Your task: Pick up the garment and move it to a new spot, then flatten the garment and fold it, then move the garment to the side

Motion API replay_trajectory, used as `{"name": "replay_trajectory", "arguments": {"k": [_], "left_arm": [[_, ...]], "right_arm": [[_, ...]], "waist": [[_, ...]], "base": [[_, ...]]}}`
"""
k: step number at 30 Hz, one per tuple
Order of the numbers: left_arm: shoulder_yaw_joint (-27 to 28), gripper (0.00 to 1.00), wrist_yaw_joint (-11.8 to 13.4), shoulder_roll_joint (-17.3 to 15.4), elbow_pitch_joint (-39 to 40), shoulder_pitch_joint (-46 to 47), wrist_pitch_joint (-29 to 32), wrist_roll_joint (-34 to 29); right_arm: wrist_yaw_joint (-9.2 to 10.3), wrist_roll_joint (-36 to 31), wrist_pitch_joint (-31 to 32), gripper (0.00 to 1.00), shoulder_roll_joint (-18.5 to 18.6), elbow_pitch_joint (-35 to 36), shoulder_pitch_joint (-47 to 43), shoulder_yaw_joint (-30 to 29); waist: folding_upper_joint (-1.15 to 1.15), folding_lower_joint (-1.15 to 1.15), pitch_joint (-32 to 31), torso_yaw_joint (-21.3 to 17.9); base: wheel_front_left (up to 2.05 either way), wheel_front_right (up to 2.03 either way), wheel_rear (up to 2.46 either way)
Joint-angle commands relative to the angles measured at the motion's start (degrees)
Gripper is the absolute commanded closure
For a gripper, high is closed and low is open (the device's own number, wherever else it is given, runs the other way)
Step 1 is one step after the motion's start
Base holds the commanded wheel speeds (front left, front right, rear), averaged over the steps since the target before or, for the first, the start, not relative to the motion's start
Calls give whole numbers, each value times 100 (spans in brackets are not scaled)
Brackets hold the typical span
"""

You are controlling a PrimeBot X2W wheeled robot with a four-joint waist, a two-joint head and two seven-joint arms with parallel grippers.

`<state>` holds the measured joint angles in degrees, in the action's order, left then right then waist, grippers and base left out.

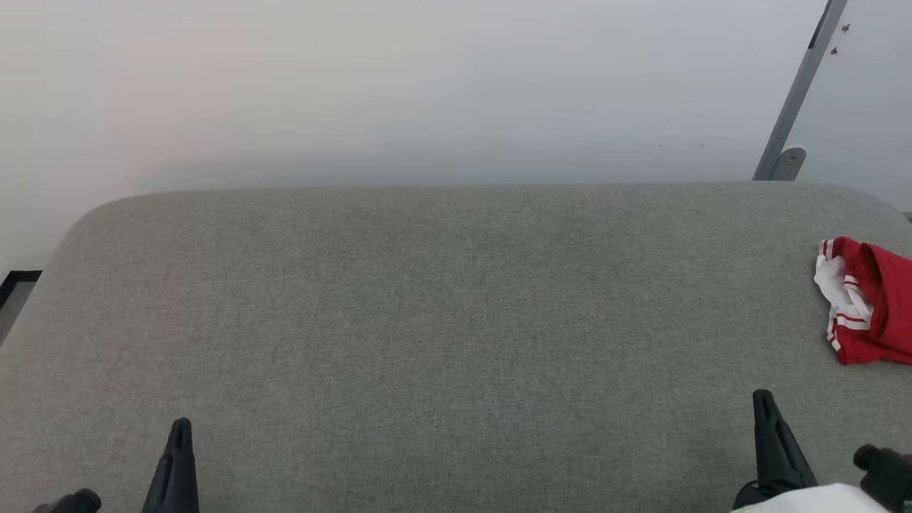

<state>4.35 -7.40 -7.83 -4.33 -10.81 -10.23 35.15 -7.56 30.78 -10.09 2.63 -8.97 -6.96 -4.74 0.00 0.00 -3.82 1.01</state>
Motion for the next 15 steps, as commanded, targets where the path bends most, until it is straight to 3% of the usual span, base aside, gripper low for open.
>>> {"name": "replay_trajectory", "arguments": {"k": [1,15], "left_arm": [[37,100,-3,-34,32,193,58,247],[62,100,-4,60,-163,503,370,1348]], "right_arm": [[2,271,63,100,21,60,194,-19],[4,1438,381,100,24,-49,426,-52]], "waist": [[0,0,7,-2],[0,0,59,-15]], "base": [[0,0,0],[0,0,0]]}}
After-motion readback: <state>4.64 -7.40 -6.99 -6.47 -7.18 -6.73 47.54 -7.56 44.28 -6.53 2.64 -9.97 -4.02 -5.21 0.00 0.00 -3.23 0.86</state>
